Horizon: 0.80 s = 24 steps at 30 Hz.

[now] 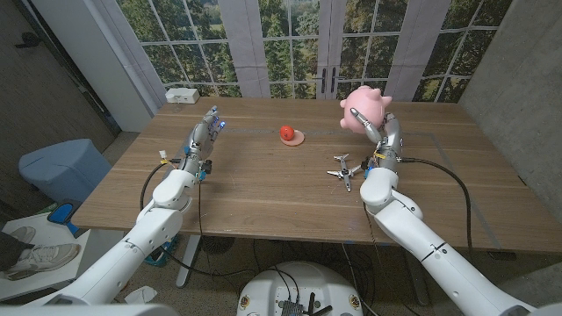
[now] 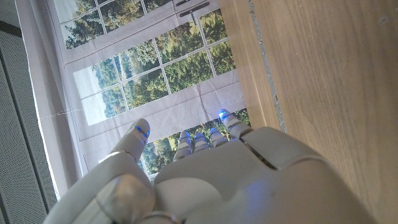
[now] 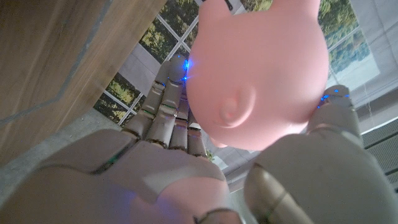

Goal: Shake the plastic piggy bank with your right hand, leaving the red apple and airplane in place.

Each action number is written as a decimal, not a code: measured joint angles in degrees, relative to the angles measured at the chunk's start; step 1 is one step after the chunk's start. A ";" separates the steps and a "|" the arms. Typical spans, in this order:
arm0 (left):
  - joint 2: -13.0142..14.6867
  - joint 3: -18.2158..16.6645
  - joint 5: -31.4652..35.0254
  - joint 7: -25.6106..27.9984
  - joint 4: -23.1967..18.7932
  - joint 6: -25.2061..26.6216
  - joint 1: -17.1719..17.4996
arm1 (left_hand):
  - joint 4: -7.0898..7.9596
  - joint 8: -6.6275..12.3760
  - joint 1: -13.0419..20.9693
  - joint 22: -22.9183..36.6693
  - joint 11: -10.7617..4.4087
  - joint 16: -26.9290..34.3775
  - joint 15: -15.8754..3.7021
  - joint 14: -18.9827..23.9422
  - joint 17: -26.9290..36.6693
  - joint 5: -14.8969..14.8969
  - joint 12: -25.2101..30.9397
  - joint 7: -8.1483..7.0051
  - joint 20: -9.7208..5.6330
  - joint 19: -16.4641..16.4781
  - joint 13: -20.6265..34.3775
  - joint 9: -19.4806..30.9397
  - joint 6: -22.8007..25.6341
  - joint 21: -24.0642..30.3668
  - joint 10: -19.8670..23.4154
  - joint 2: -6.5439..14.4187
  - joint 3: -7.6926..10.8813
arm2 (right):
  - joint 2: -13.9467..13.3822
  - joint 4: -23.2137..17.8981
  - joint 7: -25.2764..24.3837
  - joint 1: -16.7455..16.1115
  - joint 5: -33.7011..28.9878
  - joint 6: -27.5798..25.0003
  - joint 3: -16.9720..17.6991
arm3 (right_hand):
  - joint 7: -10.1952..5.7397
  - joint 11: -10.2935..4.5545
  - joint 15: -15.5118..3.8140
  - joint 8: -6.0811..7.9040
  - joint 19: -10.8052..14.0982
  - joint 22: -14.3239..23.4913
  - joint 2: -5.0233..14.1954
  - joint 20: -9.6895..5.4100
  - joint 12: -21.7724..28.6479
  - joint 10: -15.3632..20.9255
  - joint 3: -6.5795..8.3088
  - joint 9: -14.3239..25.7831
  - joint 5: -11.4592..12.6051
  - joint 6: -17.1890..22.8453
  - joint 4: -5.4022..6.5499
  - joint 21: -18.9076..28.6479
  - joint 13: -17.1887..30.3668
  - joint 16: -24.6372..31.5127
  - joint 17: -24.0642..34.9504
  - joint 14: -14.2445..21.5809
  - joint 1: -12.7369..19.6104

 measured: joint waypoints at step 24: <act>-0.24 0.17 -0.20 -0.41 1.08 0.14 -0.87 | 0.00 0.00 0.00 0.00 0.00 0.00 0.00 0.00 0.00 0.00 0.00 0.00 0.00 0.00 0.00 0.00 0.00 0.00 0.00 0.00 0.00 | 4.18 4.28 -3.12 -0.37 -2.29 4.94 1.34 | 0.02 -0.07 0.21 -0.29 -0.73 0.01 0.00 -0.30 -0.36 0.73 0.00 0.01 -0.34 0.84 0.00 1.18 0.00 0.44 -0.01 0.22 0.00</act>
